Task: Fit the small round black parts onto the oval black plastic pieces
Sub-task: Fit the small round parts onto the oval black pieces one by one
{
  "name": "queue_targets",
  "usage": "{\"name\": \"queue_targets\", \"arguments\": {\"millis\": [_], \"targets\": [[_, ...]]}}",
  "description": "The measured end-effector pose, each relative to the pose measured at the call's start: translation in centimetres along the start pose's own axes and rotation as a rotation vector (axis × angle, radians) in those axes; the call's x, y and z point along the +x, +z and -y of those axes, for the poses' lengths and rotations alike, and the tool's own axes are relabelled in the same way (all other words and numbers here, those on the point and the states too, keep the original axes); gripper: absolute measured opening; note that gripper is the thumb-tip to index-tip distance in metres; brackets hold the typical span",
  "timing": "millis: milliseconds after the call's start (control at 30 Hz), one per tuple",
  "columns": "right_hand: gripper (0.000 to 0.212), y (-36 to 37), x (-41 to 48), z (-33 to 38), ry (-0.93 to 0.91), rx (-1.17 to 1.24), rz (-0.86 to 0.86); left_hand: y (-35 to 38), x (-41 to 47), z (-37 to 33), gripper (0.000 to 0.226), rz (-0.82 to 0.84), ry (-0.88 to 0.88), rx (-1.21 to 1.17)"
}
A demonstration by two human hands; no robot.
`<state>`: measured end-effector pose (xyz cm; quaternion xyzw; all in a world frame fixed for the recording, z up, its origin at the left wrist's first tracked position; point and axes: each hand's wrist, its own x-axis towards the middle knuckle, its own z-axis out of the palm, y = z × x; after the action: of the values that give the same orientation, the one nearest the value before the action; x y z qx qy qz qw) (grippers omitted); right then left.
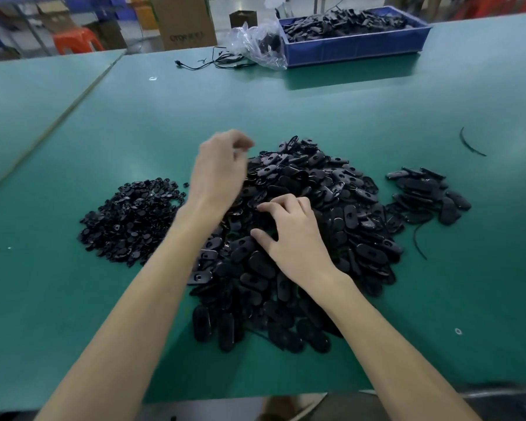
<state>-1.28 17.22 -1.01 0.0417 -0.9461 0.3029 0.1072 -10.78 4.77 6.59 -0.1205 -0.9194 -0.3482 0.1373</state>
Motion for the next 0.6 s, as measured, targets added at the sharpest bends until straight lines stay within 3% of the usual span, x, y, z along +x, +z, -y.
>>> {"name": "queue_targets", "arguments": {"millis": [100,200,600], "targets": [[0.046,0.0,0.2,0.0,-0.008,-0.050,0.005,-1.6,0.0,5.3,0.033,0.043,-0.188,0.418],[0.041,0.0,0.1,0.0,0.002,-0.033,0.006,-2.2,-0.9,7.9,0.027,0.076,-0.319,0.555],[0.027,-0.1,-0.1,-0.1,-0.005,0.049,-0.024,-1.8,-2.2,10.7,0.019,-0.084,-0.254,0.509]]}}
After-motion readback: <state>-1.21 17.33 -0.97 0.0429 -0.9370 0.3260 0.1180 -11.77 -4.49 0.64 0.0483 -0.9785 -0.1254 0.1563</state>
